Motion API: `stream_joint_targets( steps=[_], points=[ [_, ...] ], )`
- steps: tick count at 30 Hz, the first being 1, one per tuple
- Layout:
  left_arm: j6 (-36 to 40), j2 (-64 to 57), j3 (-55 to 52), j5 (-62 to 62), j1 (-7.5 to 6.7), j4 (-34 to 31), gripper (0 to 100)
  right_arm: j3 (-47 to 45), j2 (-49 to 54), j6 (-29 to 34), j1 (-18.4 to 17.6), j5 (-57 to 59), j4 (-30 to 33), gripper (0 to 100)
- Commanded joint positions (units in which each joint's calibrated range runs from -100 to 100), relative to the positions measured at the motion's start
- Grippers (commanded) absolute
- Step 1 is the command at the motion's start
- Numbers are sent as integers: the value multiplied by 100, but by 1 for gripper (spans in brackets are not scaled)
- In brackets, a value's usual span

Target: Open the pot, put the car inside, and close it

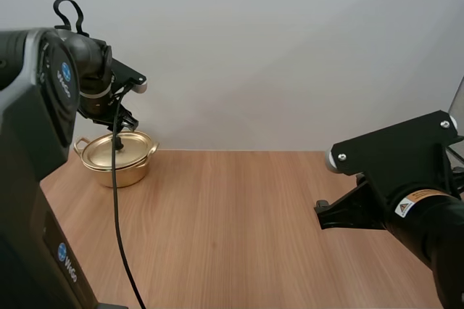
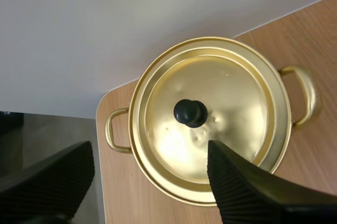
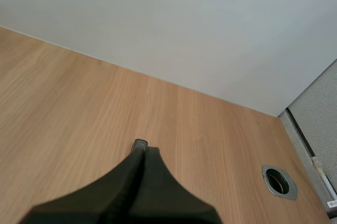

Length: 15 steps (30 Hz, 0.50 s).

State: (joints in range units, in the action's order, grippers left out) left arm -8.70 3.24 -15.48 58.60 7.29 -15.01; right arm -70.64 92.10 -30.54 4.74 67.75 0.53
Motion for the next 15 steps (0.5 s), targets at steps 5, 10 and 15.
stream_joint_targets(
  steps=[5,10,15],
  points=[
    [-295,442,430,231,-1,559,100,-3,4,-4,79,-42,-1,0],
    [-295,796,792,643,-1,606,100,-3,4,-4,106,-42,-1,0],
    [-223,1046,1010,842,-1,620,100,-3,4,-4,123,-42,-1,0]
  ],
)
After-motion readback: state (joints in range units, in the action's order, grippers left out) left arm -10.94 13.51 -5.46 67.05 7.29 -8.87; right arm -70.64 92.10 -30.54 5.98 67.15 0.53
